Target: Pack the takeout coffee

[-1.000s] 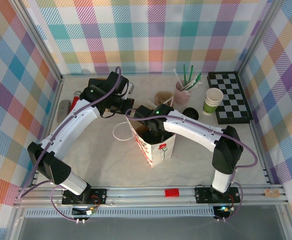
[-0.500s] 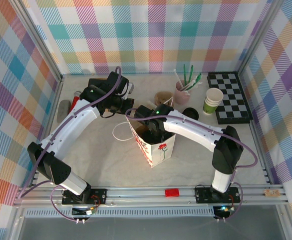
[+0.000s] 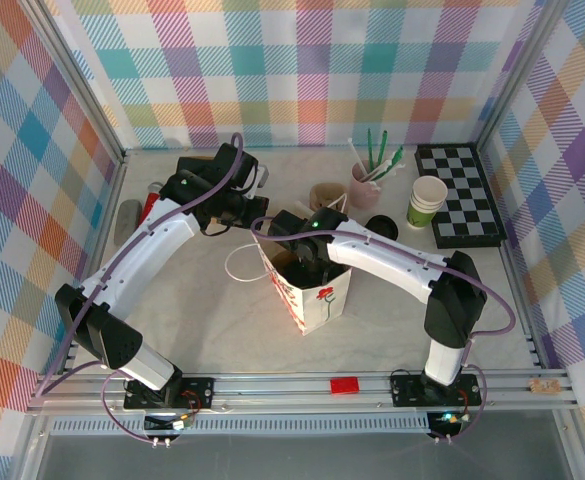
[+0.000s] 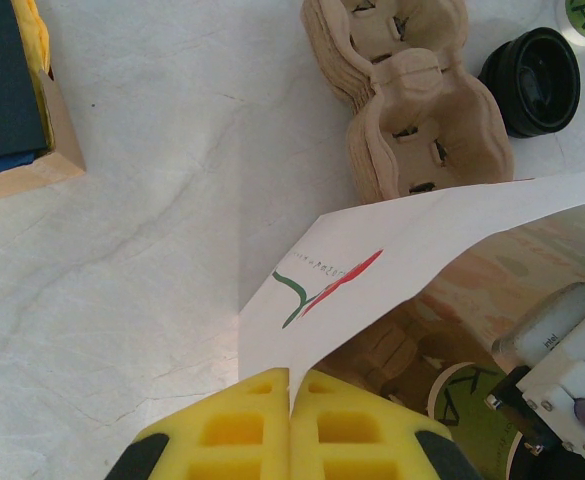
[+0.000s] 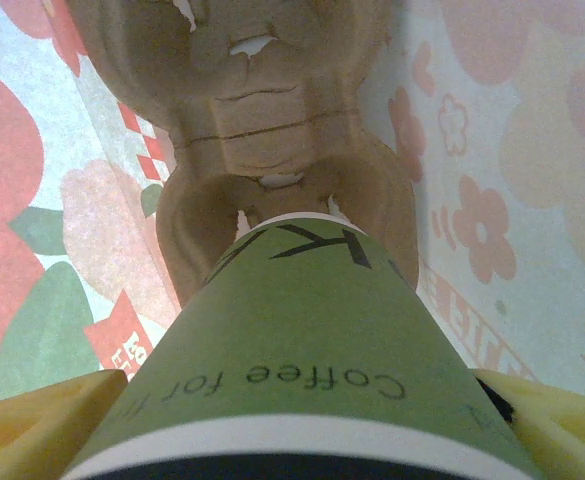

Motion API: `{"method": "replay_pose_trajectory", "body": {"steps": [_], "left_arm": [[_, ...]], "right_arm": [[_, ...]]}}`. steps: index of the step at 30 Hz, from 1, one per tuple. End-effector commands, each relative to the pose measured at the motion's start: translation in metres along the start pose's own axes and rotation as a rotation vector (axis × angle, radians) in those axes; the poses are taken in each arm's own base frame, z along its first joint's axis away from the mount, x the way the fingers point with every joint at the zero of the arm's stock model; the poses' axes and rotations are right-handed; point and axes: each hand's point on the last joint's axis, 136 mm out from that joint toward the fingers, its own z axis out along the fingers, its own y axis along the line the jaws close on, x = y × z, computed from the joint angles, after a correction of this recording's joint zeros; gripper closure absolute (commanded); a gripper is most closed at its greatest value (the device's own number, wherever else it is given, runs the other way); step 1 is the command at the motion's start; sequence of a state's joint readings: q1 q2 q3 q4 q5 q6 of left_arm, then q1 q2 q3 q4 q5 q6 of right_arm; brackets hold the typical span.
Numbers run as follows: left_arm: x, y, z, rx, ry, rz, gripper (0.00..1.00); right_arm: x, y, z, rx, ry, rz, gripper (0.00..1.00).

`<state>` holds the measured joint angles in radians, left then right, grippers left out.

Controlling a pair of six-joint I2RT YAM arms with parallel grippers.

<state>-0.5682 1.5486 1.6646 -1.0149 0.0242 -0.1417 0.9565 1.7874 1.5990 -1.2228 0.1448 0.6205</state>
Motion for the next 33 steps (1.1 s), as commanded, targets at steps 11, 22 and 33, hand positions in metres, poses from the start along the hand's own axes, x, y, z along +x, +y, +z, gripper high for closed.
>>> {"method": "replay_pose_trajectory", "body": {"steps": [11,22,33], "left_arm": [[-0.0038,-0.0045,-0.0126,0.016,-0.037,-0.002,1.00],[-0.0039,-0.0050,-0.0120,0.020,-0.037,-0.002,1.00],[-0.0027,-0.0044,-0.0119,0.018,-0.036,-0.002,1.00]], "right_arm": [[-0.0022,0.0009,-0.0009,-0.003,0.006,-0.004,0.55],[-0.0012,0.0007,0.0011,-0.003,0.011,0.000,0.55],[0.0005,0.0003,0.0048,0.000,0.016,-0.003,0.55]]}}
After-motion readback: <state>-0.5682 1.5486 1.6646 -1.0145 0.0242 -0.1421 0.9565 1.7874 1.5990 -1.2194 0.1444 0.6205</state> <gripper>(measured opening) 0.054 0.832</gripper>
